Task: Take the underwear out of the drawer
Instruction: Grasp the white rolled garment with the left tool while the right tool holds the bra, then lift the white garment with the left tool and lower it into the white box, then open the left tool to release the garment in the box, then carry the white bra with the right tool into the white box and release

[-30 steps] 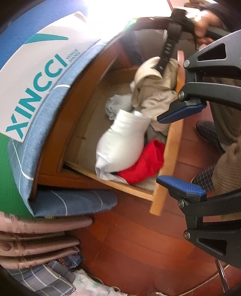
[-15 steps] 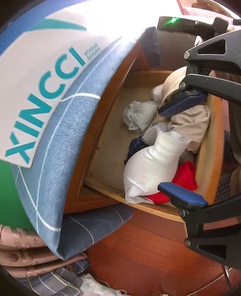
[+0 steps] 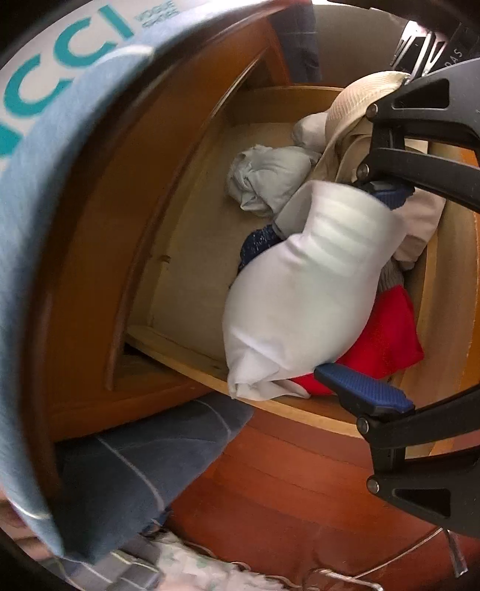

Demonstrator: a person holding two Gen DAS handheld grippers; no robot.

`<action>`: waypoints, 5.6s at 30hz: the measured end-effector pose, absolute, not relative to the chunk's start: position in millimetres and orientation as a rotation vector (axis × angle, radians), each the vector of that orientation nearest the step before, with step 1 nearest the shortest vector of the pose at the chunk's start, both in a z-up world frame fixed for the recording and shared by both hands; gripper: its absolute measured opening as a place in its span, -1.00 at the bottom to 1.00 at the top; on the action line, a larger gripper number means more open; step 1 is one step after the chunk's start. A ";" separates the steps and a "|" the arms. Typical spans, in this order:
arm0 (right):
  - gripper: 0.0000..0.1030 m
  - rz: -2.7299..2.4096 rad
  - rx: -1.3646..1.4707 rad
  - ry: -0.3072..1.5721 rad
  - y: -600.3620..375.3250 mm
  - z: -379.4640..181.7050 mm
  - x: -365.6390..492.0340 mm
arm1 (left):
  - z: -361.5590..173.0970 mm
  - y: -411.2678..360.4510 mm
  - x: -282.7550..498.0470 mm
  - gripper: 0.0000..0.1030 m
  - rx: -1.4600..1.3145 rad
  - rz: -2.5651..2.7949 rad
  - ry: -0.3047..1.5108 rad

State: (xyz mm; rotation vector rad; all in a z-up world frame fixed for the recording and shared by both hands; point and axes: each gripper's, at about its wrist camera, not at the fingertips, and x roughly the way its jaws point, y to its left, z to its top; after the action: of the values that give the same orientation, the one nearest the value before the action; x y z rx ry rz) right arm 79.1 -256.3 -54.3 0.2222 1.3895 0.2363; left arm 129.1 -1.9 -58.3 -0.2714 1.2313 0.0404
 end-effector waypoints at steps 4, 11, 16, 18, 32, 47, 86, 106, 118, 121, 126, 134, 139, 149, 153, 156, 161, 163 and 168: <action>-0.48 0.242 0.233 1.392 -256.8 -55.6 79.6 | -63.5 -2.4 127.0 0.06 -0.268 0.035 1.232; -0.48 0.242 0.219 1.386 -255.0 -54.4 79.0 | -54.7 -5.0 121.3 -0.57 -0.222 -0.036 1.211; -0.48 0.238 0.192 1.359 -250.8 -49.6 76.6 | -40.8 -3.0 113.1 -0.78 -0.207 -0.070 1.181; -0.48 0.240 0.188 1.345 -250.2 -47.2 75.5 | -34.9 0.0 110.2 -0.81 -0.208 -0.083 1.171; -0.49 0.203 0.217 1.246 -260.5 -31.6 69.5 | 18.1 13.1 77.1 -0.83 -0.188 -0.179 1.106; -0.49 0.194 0.220 1.256 -260.1 -34.4 69.5 | 104.6 23.4 37.0 -0.83 -0.117 -0.271 1.007; -0.48 0.198 0.338 1.259 -273.1 -38.9 70.0 | 364.8 -37.6 199.4 -0.90 0.072 -0.288 0.573; -0.48 0.209 0.323 1.271 -269.3 -40.6 74.6 | 177.7 -16.3 281.4 -0.90 0.114 -0.140 0.841; -0.48 0.205 0.306 1.277 -266.9 -40.5 74.7 | 156.8 3.9 262.9 -0.89 -0.019 -0.082 0.947; -0.48 0.204 0.302 1.278 -265.9 -40.9 74.7 | 156.7 1.9 260.7 -0.89 -0.033 -0.072 0.960; -0.48 0.197 0.292 1.274 -265.1 -40.8 74.3 | 159.6 -8.8 257.8 -0.89 -0.030 -0.059 0.970; -0.48 0.185 0.280 1.227 -266.3 -30.8 68.3 | 162.3 -15.2 256.2 -0.81 -0.002 -0.068 0.948; -0.48 0.181 0.270 1.209 -266.8 -24.8 67.3 | 167.3 -14.0 254.5 -0.27 0.007 -0.084 0.938; -0.48 0.163 0.172 1.148 -258.7 3.4 60.3 | 198.3 -15.2 212.7 0.01 0.084 -0.106 0.811; -0.48 0.160 0.167 1.111 -259.7 22.6 56.6 | 211.5 -1.5 179.3 0.06 0.052 -0.080 0.733; -0.48 0.163 0.167 1.086 -260.9 38.8 54.2 | 216.9 7.0 149.0 0.18 0.074 -0.042 0.668; -0.49 0.183 0.164 1.052 -261.6 64.6 49.9 | 204.0 17.0 102.5 0.23 0.093 -0.012 0.645; -0.49 0.189 0.171 1.039 -262.0 74.3 46.8 | 189.7 20.0 87.7 0.23 0.079 -0.013 0.671; -0.49 0.213 0.168 1.016 -265.4 101.3 34.9 | 141.9 24.2 60.6 0.23 0.024 0.006 0.768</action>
State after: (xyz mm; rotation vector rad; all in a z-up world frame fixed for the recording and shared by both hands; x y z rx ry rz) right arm 34.9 -265.4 101.3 0.1683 1.0157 0.2129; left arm 60.6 24.2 141.9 0.0243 0.7681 0.0062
